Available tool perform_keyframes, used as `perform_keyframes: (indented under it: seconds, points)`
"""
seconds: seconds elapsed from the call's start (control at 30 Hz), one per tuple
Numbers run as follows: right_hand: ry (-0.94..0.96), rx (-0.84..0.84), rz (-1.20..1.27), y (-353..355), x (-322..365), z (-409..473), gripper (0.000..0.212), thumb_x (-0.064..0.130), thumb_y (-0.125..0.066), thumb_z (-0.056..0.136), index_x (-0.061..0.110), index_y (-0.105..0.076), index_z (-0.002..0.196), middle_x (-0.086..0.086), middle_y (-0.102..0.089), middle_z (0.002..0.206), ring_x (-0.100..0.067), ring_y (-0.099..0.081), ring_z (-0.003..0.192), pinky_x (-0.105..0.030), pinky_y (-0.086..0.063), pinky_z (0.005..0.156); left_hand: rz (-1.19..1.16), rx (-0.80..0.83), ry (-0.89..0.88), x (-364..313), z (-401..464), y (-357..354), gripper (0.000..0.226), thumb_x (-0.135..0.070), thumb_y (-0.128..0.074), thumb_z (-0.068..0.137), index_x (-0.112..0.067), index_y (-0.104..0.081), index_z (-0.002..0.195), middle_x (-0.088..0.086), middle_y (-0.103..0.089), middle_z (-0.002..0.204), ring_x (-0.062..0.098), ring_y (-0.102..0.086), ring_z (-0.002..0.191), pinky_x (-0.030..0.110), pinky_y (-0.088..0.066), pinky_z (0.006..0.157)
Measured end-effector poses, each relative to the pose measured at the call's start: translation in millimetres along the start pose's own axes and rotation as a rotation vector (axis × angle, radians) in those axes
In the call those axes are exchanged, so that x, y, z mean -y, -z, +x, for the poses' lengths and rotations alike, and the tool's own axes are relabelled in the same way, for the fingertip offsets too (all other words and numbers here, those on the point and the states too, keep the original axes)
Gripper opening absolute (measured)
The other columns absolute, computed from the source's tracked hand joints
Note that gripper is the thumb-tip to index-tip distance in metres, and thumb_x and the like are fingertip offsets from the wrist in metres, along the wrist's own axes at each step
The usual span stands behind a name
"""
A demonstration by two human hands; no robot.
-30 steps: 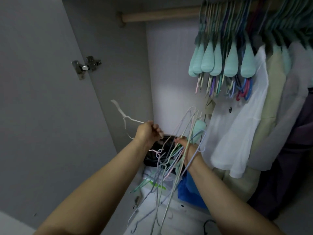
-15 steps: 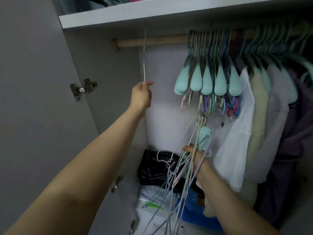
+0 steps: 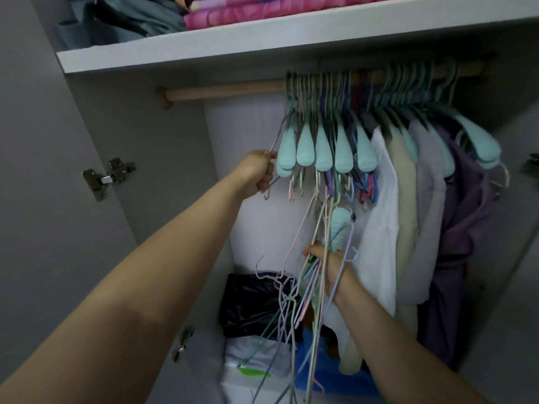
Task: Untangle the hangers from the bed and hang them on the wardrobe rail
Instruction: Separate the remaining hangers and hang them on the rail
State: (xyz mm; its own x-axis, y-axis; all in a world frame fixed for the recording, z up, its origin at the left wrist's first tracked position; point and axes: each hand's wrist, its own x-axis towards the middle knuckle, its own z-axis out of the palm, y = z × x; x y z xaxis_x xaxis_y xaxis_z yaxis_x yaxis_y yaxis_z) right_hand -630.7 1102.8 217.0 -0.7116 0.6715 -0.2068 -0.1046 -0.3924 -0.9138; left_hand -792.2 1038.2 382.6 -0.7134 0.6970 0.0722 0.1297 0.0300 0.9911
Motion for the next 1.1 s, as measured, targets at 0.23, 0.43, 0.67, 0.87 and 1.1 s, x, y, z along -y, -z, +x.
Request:
perform_keyframes:
  seconds: [0.23, 0.43, 0.67, 0.87, 1.1]
  points:
    - [0.028, 0.004, 0.103, -7, -9, -9, 0.013, 0.004, -0.067, 0.082, 0.009, -0.066, 0.069, -0.002, -0.066, 0.07, -0.018, -0.059, 0.078, -0.032, -0.047, 0.078, 0.297, -0.466, -0.194, 60, -24, 18, 0.031, -0.036, -0.046, 0.099, -0.008, -0.057, 0.106, 0.005, -0.057, 0.097, 0.022, -0.054, 0.091, 0.03, -0.045, 0.081]
    - [0.03, 0.064, 0.146, -9, -27, -17, 0.008, 0.004, -0.061, 0.087, 0.007, -0.063, 0.08, -0.002, -0.067, 0.067, -0.016, -0.061, 0.072, -0.028, -0.051, 0.072, 0.818, -0.028, 0.112, 188, -96, 29, 0.032, -0.047, -0.052, 0.093, -0.015, -0.054, 0.095, 0.006, -0.06, 0.096, 0.026, -0.059, 0.089, 0.03, -0.043, 0.074]
    - [-0.078, 0.126, 0.256, -12, -47, -9, 0.01, 0.015, -0.06, 0.09, 0.011, -0.061, 0.081, 0.0, -0.065, 0.07, -0.016, -0.061, 0.068, -0.03, -0.051, 0.06, 0.708, -0.104, 0.078, 225, -159, 11, 0.038, -0.046, -0.059, 0.089, -0.015, -0.055, 0.111, 0.005, -0.046, 0.116, 0.02, -0.055, 0.094, 0.028, -0.043, 0.086]
    - [-0.041, 0.025, 0.264, -20, -57, -10, 0.013, 0.011, -0.057, 0.091, 0.01, -0.056, 0.079, -0.002, -0.058, 0.072, -0.013, -0.057, 0.062, -0.022, -0.05, 0.054, 0.689, 0.002, 0.146, 237, -182, 3, 0.056, -0.052, -0.061, 0.086, -0.031, -0.05, 0.136, 0.005, -0.036, 0.139, 0.023, -0.048, 0.122, 0.035, -0.039, 0.107]
    - [-0.062, 0.002, 0.28, -22, -69, -8, 0.008, 0.015, -0.065, 0.087, 0.015, -0.059, 0.082, 0.001, -0.062, 0.075, -0.013, -0.059, 0.069, -0.027, -0.052, 0.062, 0.718, -0.006, 0.155, 243, -188, 1, 0.049, -0.017, -0.055, 0.093, -0.03, -0.048, 0.14, 0.003, -0.065, 0.123, 0.025, -0.062, 0.11, 0.034, -0.051, 0.089]
